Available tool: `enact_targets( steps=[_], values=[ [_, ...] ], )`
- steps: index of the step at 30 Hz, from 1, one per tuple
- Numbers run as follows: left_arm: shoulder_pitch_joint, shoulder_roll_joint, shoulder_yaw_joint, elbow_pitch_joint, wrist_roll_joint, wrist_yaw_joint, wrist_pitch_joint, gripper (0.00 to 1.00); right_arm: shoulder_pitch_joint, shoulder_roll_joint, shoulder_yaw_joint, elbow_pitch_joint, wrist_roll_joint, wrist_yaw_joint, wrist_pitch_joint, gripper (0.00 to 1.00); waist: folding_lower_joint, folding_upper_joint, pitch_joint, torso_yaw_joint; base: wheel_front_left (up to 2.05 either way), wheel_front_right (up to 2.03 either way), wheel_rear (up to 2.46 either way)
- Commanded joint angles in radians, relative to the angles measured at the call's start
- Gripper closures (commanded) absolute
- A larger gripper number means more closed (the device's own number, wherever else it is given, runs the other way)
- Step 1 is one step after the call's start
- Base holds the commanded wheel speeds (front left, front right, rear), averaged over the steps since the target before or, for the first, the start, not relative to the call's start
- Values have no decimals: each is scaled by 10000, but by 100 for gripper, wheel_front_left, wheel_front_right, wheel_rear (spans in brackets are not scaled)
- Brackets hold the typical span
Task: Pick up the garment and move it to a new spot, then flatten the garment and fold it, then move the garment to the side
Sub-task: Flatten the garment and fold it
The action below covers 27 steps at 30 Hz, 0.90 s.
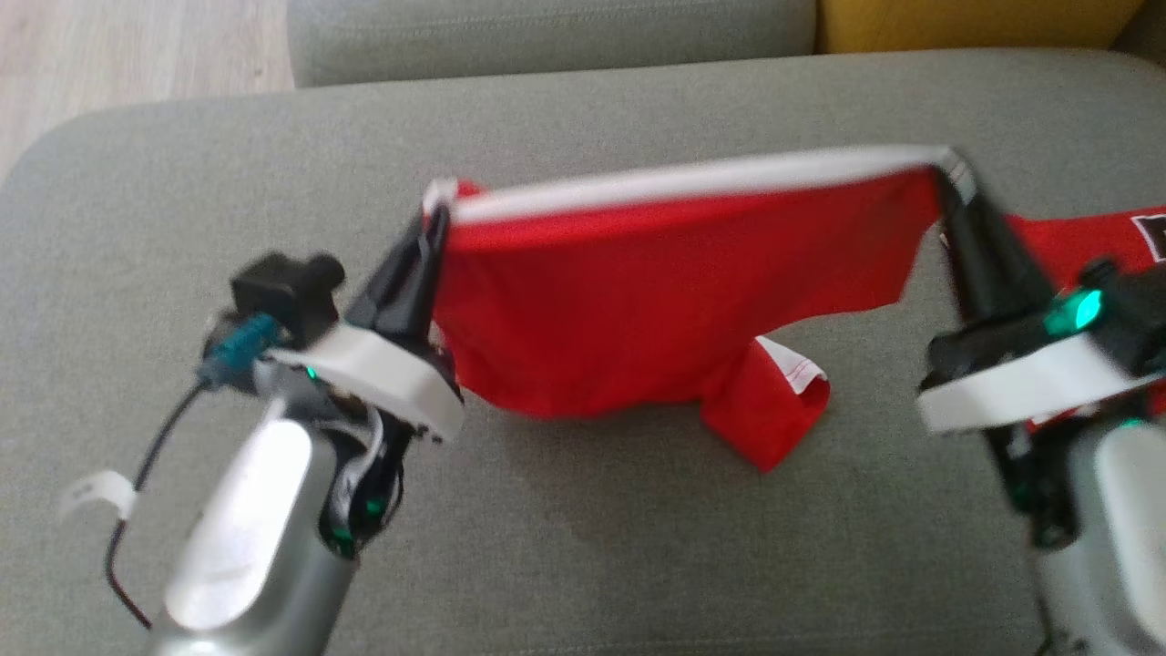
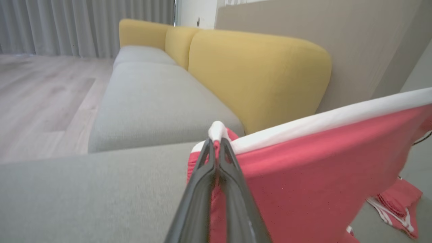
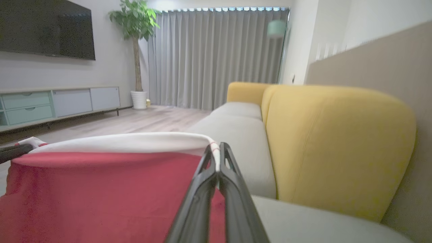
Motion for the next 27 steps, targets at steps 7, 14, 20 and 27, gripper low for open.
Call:
enact_targets(
  steps=[7,14,20,27],
  values=[
    [-1063,612,829,-2092,291,399,250,100,-1158,-590,-547,-2107,-196,65,743,100,0,-1,-522,-52,0,0,0],
    [-1014,777,938,-3169,227,615,738,100,-1165,-653,-951,-2913,-14,65,1374,100,0,-1,-747,-67,0,0,0],
    [-1024,792,943,-3277,147,654,817,100,-1117,-543,-1003,-2811,284,65,1638,100,0,-1,-579,-102,0,0,0],
    [-2950,597,1057,-1818,6,222,506,100,-2933,-675,-512,-1304,922,65,1473,100,0,-1,235,-145,0,0,0]
  ],
)
